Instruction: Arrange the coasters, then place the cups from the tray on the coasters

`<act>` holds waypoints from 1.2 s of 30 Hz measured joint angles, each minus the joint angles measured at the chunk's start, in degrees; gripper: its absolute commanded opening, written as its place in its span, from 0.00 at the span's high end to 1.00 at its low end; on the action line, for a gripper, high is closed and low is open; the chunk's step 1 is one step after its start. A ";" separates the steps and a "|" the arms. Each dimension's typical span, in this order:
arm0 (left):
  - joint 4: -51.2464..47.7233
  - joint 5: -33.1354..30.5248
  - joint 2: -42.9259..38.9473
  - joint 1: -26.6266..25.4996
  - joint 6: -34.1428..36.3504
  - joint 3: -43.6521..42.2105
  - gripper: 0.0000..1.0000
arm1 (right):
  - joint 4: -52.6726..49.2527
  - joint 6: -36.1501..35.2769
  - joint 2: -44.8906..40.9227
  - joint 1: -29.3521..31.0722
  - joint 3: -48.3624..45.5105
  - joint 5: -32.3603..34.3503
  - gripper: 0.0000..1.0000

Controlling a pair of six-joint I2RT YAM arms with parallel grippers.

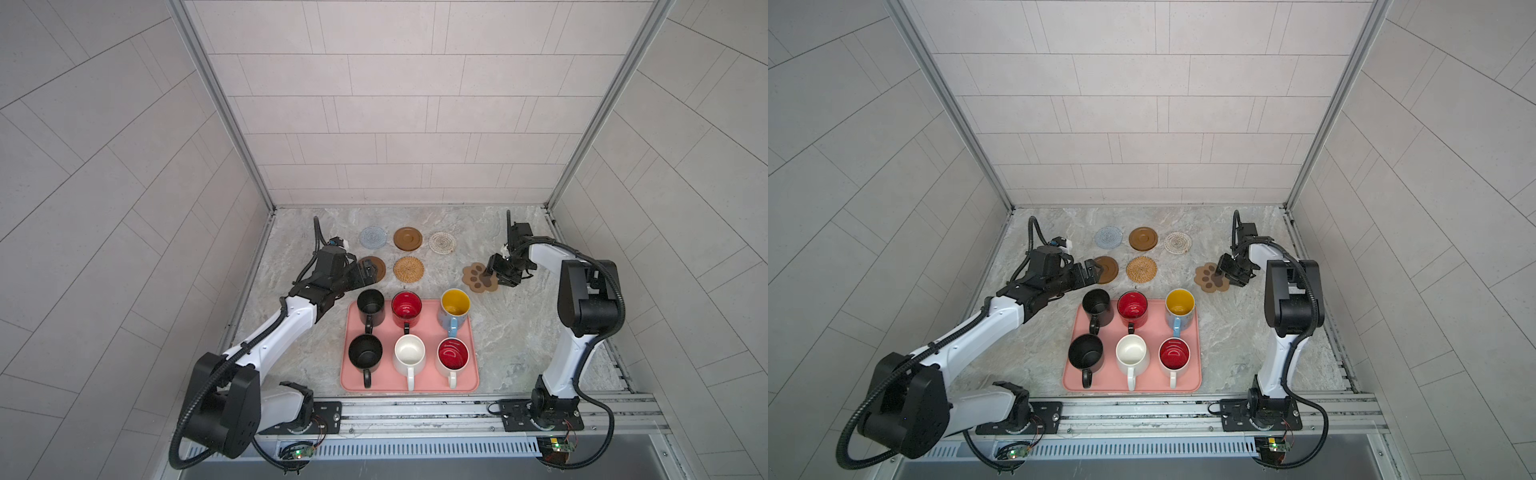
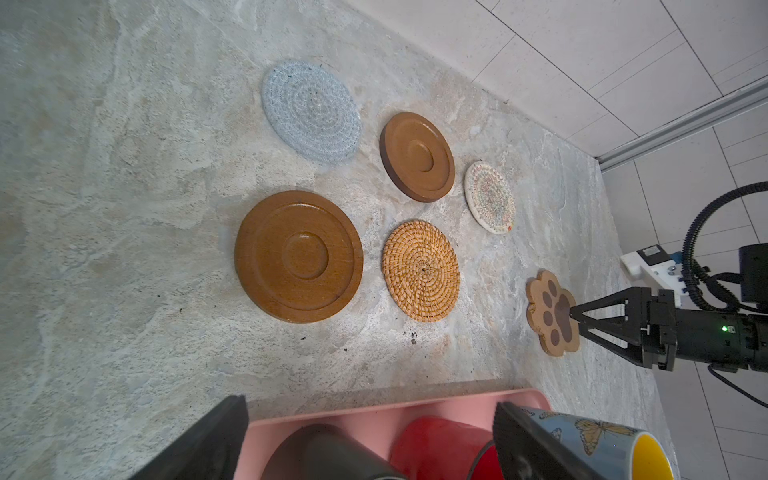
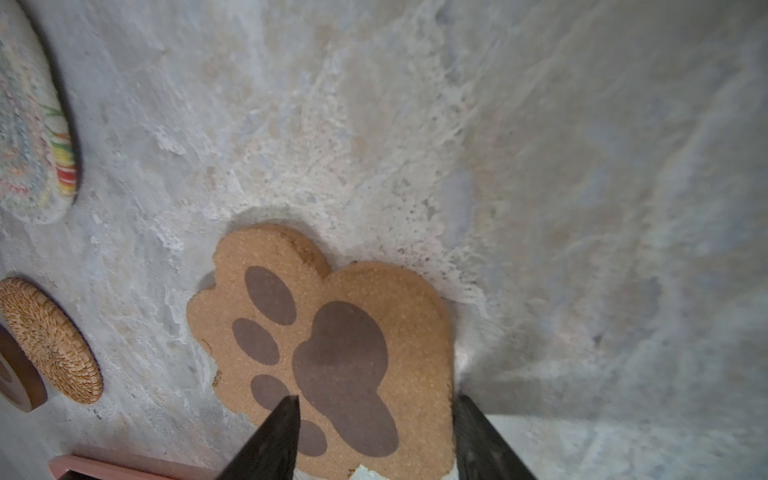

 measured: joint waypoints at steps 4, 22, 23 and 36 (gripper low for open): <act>0.00 0.00 0.00 0.00 -0.04 0.00 0.00 | 0.37 0.04 0.09 0.46 -0.04 -0.52 0.40; -0.44 0.00 0.00 0.00 -0.07 0.00 0.00 | -1.18 -0.63 4.09 4.98 5.55 -0.55 0.40; -0.46 0.00 0.00 0.00 -0.07 0.00 0.00 | -1.44 -0.70 4.17 5.11 5.79 -0.46 0.40; -0.52 0.02 0.15 0.00 -0.04 0.11 0.00 | -5.57 -3.91 7.74 6.73 11.74 1.38 0.40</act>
